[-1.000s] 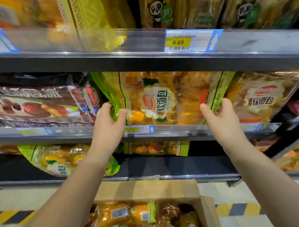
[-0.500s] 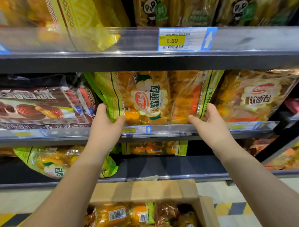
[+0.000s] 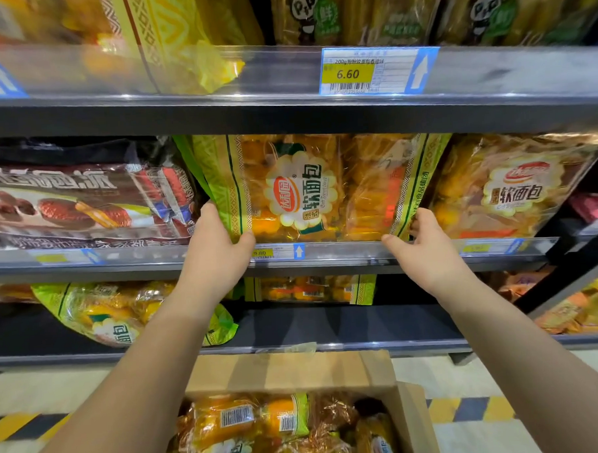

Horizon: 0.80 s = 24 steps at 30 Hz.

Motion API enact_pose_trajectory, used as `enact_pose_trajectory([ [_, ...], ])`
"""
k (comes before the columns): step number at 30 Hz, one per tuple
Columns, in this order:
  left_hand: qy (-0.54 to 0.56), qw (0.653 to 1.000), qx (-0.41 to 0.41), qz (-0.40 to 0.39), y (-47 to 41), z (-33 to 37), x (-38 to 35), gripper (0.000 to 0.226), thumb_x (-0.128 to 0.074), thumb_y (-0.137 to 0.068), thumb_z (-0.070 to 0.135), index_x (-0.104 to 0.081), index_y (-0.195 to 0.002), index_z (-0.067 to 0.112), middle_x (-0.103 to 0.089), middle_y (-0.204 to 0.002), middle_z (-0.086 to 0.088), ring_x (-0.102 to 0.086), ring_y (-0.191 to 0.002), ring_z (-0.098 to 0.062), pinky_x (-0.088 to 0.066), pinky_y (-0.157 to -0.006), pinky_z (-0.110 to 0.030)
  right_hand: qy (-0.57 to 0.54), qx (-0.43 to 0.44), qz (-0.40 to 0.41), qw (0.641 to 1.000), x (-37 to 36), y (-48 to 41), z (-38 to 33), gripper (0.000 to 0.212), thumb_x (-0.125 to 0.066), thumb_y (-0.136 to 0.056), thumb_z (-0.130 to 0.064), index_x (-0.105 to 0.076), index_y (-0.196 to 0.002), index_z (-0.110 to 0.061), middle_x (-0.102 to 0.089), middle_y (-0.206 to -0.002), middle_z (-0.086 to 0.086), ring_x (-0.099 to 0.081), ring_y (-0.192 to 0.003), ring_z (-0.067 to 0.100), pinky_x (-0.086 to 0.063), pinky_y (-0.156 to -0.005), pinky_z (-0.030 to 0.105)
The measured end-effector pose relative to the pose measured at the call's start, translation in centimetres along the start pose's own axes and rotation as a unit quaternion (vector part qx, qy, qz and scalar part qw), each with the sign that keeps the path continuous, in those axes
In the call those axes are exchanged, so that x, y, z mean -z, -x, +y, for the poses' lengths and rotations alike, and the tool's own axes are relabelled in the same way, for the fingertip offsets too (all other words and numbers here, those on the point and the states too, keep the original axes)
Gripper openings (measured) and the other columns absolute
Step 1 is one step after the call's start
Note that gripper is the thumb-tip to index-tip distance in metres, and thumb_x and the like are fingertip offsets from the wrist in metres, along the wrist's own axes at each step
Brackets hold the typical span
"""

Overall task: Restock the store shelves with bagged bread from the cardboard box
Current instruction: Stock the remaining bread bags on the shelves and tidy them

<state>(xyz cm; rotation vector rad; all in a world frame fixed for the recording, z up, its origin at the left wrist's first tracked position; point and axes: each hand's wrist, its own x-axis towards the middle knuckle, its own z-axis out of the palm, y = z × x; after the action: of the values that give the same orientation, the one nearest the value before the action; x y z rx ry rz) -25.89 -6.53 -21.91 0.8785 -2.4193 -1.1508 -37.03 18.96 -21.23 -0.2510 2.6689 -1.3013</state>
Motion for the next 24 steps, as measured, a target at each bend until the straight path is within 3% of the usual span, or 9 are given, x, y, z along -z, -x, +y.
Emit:
enact_pose_trajectory([
  [3, -0.001, 1.000, 0.003, -0.011, 0.5, 0.5, 0.6, 0.046, -0.066, -0.097, 0.023, -0.042, -0.134, 0.009, -0.057, -0.116, -0.004, -0.057, -0.097, -0.023, -0.038, -0.063, -0.021, 0.022, 0.011, -0.005, 1.000, 0.8, 0.7, 0.0, 0.069, -0.063, -0.100, -0.027, -0.025, -0.157, -0.014, -0.046, -0.151, -0.002, -0.045, -0.134, 0.015, -0.038, -0.108, 0.033],
  [7, -0.007, 0.999, 0.001, -0.032, 1.8, 1.3, 1.8, 0.078, -0.070, -0.095, 0.025, -0.025, -0.156, 0.010, -0.050, -0.143, -0.005, -0.053, -0.126, -0.025, -0.045, -0.098, -0.035, 0.049, 0.039, -0.012, 0.998, 1.9, 2.5, -0.7, 0.075, -0.063, -0.100, -0.028, -0.020, -0.160, -0.018, -0.039, -0.159, -0.001, -0.038, -0.145, 0.017, -0.036, -0.112, 0.035],
  [11, -0.059, 0.997, -0.007, -0.058, 4.8, 2.9, 3.5, 0.092, -0.071, -0.094, 0.027, -0.013, -0.163, 0.009, -0.027, -0.166, -0.013, -0.031, -0.151, -0.031, -0.032, -0.120, -0.045, 0.074, 0.087, -0.023, 0.993, 3.1, 5.8, -1.8, 0.077, -0.064, -0.099, -0.031, -0.019, -0.161, -0.021, -0.034, -0.163, 0.000, -0.035, -0.148, 0.018, -0.035, -0.116, 0.038],
  [19, -0.236, 0.953, -0.166, -0.090, 13.6, 4.8, 8.3, 0.083, -0.067, -0.095, 0.041, -0.024, -0.161, 0.016, -0.028, -0.164, -0.008, -0.020, -0.153, -0.029, -0.024, -0.124, -0.045, 0.157, 0.203, -0.060, 0.965, 3.6, 16.1, -4.8, 0.077, -0.064, -0.097, -0.042, -0.022, -0.160, -0.029, -0.036, -0.159, -0.006, -0.039, -0.144, 0.013, -0.037, -0.116, 0.036],
  [24, -0.390, 0.890, -0.212, -0.103, 20.9, 3.4, 8.3, 0.079, -0.062, -0.096, 0.041, -0.022, -0.161, 0.019, -0.022, -0.167, -0.011, -0.017, -0.155, -0.032, -0.020, -0.126, -0.046, 0.288, 0.271, -0.092, 0.914, 1.3, 22.7, -2.8, 0.068, -0.062, -0.095, -0.040, -0.034, -0.156, -0.030, -0.043, -0.153, 0.001, -0.042, -0.139, 0.022, -0.040, -0.114, 0.040],
])
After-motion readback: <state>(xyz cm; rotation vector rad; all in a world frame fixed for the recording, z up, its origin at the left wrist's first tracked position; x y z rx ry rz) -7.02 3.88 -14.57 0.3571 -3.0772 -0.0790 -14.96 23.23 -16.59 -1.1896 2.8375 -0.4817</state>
